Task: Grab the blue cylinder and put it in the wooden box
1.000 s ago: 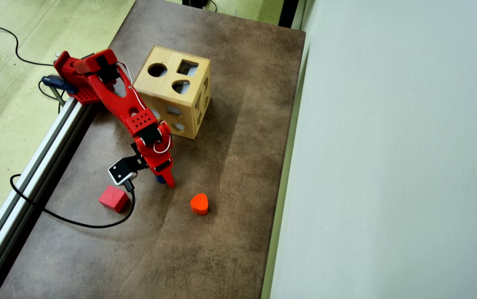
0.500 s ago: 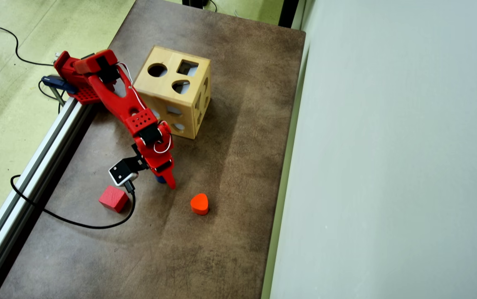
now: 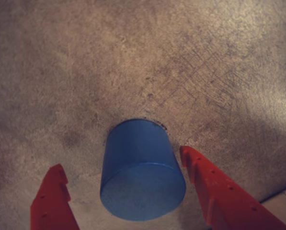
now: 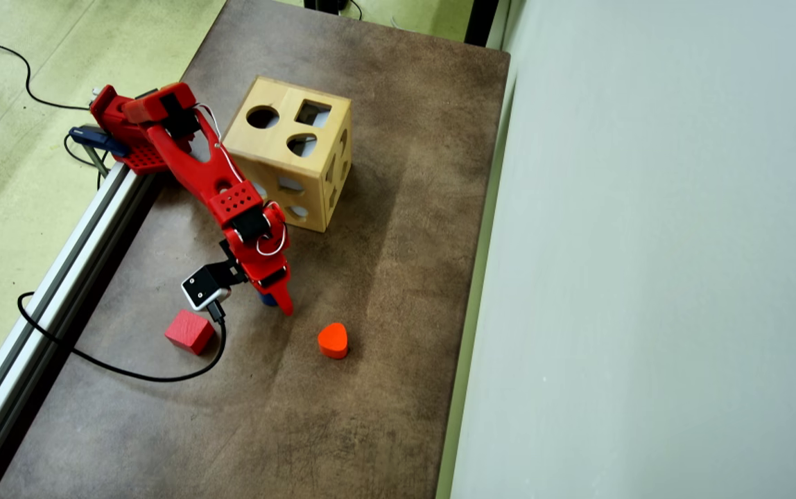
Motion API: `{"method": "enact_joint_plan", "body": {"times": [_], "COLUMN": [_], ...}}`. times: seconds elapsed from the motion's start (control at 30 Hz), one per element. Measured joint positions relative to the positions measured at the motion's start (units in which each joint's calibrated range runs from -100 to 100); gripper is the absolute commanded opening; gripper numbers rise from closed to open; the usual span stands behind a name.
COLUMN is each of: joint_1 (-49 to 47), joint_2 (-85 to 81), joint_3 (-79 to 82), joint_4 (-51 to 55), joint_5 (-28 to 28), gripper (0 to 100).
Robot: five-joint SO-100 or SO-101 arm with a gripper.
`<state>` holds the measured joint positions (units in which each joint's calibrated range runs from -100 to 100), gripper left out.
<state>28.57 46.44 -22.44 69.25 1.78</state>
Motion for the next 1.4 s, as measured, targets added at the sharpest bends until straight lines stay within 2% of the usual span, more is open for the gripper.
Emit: {"method": "enact_joint_plan", "body": {"times": [0.17,0.77,0.9,1.4], "joint_1": [0.0,0.0,0.0,0.14], "joint_2": [0.0,0.0,1.44,1.78], "joint_3": [0.0,0.0,-0.09,-0.81], "joint_4": [0.08,0.08,-0.32,-0.56], "joint_5": [0.78,0.83,0.83,0.88], "gripper": [28,28,24,22]}}
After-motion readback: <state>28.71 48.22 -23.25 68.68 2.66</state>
